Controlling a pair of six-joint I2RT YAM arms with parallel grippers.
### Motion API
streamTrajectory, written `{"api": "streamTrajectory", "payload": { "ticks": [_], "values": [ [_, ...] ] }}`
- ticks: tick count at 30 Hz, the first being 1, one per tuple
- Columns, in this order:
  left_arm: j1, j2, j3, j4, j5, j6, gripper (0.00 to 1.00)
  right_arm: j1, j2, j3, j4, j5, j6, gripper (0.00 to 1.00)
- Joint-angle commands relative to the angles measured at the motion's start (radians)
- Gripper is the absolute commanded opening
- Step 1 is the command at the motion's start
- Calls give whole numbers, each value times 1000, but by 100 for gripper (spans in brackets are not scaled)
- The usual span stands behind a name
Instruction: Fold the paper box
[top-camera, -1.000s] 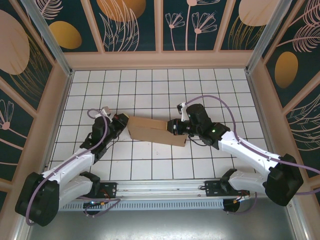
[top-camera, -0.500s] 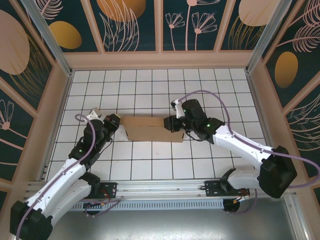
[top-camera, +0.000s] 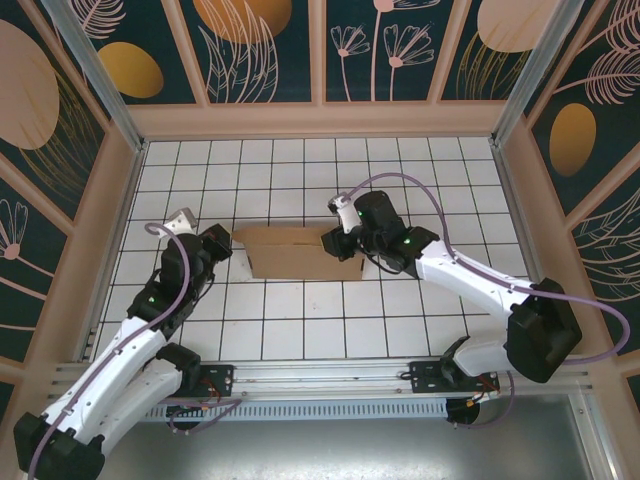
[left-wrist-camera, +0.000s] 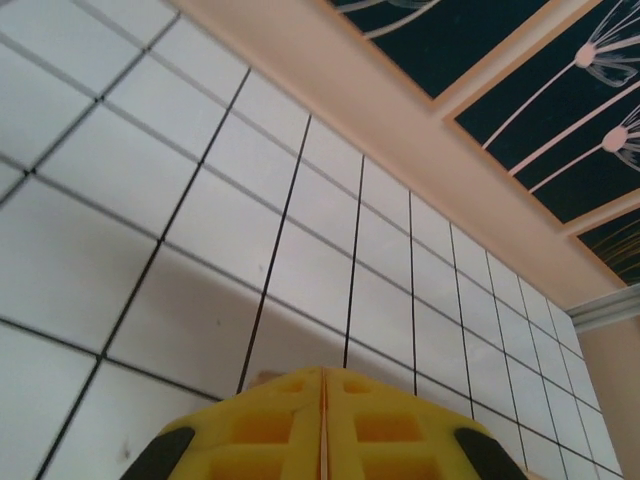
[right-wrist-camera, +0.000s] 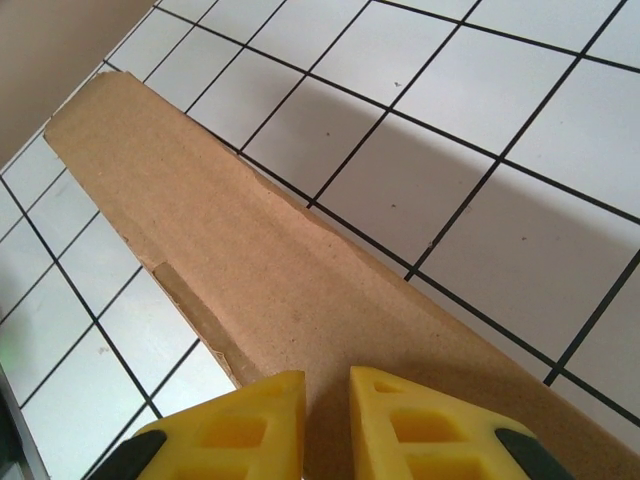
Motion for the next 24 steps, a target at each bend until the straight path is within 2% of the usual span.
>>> {"api": "streamTrajectory", "payload": {
  "ticks": [1,4,8,12,17,21,22,24],
  "values": [
    [-4,-18,47,-37,-51,119,11,-4,-24,-22,-103,31,-76,20],
    [-5,18,67,-34,7,166,14,-18,-54,-29,-112,58,-89,20],
    [-5,69,93,6,178,319,29,-52,-90,-4,-108,20,-92,20],
    [-5,149,202,-84,190,481,38,-57,-99,50,-124,-7,-117,22],
    [-5,186,333,-141,205,594,57,-58,-137,150,-154,-89,-139,36],
    [-5,138,340,-56,155,712,66,-59,-244,142,-116,0,-201,37],
    [-4,116,323,-24,173,759,74,-62,-279,116,-90,40,-230,39],
    [-5,57,247,83,170,840,73,-62,-354,59,-49,40,-360,45]
  ]
}}
